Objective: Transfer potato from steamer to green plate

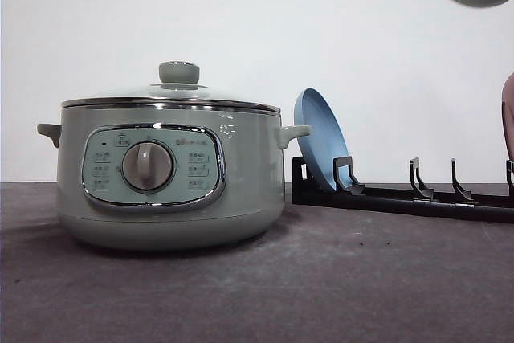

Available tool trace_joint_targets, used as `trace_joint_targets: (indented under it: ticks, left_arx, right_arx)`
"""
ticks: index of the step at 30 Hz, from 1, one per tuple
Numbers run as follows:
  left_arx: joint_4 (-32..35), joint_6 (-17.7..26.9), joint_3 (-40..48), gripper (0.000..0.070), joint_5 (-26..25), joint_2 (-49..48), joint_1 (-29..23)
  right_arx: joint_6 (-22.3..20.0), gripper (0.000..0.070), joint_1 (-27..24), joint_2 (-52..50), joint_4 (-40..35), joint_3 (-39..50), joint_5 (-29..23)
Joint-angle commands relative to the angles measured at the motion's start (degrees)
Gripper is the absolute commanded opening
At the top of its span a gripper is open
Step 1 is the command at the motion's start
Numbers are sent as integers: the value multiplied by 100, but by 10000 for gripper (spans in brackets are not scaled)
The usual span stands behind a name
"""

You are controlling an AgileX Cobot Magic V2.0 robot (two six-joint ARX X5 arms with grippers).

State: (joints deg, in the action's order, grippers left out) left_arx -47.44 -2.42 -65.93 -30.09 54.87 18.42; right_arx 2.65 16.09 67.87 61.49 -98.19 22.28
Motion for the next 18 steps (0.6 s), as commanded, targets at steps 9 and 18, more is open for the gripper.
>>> trace_joint_targets:
  ticks: [9, 18]
  left_arx:
    - [70, 70, -118, 700, -33, 55, 37]
    - [72, 70, -118, 700, -33, 55, 37]
  right_arx:
    - [-356, 7, 1701, -1018, 630, 869, -1366]
    - [323, 7, 2614, -1539, 154, 2731, -1688]
